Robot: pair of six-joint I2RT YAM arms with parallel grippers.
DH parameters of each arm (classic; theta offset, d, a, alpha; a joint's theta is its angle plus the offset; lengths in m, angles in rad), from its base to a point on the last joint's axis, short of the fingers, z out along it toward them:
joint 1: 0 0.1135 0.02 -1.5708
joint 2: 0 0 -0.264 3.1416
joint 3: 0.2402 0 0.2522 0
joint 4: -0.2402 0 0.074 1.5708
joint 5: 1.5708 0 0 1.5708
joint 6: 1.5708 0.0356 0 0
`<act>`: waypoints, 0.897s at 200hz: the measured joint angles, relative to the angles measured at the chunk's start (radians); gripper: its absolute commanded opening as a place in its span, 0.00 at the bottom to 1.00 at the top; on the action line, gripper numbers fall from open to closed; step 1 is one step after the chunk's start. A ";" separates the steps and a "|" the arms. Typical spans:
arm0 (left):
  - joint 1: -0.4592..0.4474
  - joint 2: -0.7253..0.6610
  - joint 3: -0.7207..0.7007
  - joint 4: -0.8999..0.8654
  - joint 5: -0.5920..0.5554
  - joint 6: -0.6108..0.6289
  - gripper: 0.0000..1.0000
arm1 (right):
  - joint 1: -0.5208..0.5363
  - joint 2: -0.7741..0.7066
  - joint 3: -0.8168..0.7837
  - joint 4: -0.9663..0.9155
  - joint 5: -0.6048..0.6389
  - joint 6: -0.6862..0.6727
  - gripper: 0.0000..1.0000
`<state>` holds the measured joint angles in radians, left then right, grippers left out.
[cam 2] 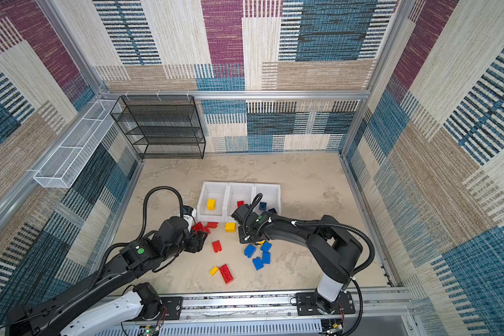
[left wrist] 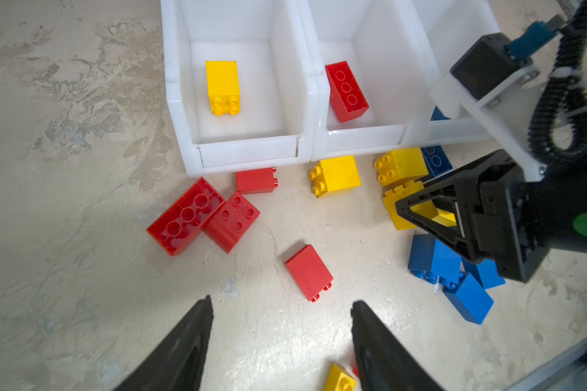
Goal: Sort the legos into containers by color
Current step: Pick up the lego from the center of the table, then place the lego in the container.
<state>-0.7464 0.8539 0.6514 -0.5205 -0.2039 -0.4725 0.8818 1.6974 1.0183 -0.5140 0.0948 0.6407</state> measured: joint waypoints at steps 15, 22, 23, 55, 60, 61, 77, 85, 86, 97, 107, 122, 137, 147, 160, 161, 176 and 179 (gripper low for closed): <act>0.000 -0.015 0.000 -0.009 -0.006 -0.005 0.68 | 0.004 0.008 0.009 -0.001 0.003 -0.003 0.31; 0.000 -0.024 -0.001 -0.016 -0.011 -0.010 0.68 | 0.005 0.010 0.012 0.000 0.003 -0.010 0.31; 0.000 -0.024 -0.001 -0.017 -0.011 -0.010 0.68 | 0.005 0.010 0.012 0.000 0.003 -0.010 0.30; 0.000 -0.064 -0.016 -0.026 -0.027 -0.028 0.68 | 0.014 0.009 0.023 -0.009 0.003 -0.013 0.29; 0.000 -0.071 -0.018 -0.026 -0.030 -0.030 0.68 | 0.016 0.007 0.026 -0.009 0.003 -0.013 0.29; 0.000 -0.072 -0.018 -0.026 -0.031 -0.031 0.68 | 0.016 0.006 0.026 -0.009 0.003 -0.013 0.29; 0.000 -0.090 -0.022 -0.028 -0.041 -0.045 0.68 | 0.016 -0.002 0.047 -0.020 0.002 -0.013 0.29; 0.000 -0.099 -0.023 -0.030 -0.048 -0.050 0.68 | 0.016 -0.006 0.064 -0.030 -0.005 -0.017 0.29; 0.000 -0.100 -0.023 -0.030 -0.049 -0.050 0.68 | 0.016 -0.008 0.068 -0.030 -0.005 -0.018 0.29; 0.000 -0.112 -0.023 -0.034 -0.055 -0.055 0.68 | 0.017 -0.011 0.101 -0.039 -0.005 -0.028 0.29; 0.000 -0.129 -0.023 -0.042 -0.058 -0.058 0.68 | 0.017 -0.013 0.145 -0.041 -0.005 -0.041 0.28; 0.000 -0.152 -0.023 -0.053 -0.064 -0.067 0.68 | 0.017 -0.005 0.220 -0.049 -0.005 -0.064 0.28; 0.000 -0.172 -0.023 -0.069 -0.076 -0.074 0.68 | 0.016 0.024 0.301 -0.045 -0.005 -0.092 0.28; 0.001 -0.182 -0.023 -0.078 -0.077 -0.076 0.68 | 0.016 0.060 0.364 -0.045 -0.005 -0.115 0.28; 0.001 -0.193 -0.023 -0.087 -0.078 -0.080 0.68 | 0.016 0.125 0.462 -0.050 -0.007 -0.150 0.28; 0.001 -0.193 -0.023 -0.087 -0.078 -0.080 0.68 | 0.016 0.129 0.467 -0.050 -0.007 -0.152 0.28; 0.001 -0.203 -0.032 -0.092 -0.079 -0.095 0.68 | 0.016 0.214 0.593 -0.061 -0.007 -0.194 0.29; 0.001 -0.206 -0.033 -0.093 -0.078 -0.098 0.68 | 0.015 0.225 0.610 -0.063 -0.005 -0.200 0.29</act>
<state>-0.7456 0.6483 0.6182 -0.6140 -0.2821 -0.5701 0.8970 1.9221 1.6283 -0.5770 0.0898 0.4408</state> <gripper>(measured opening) 0.684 0.355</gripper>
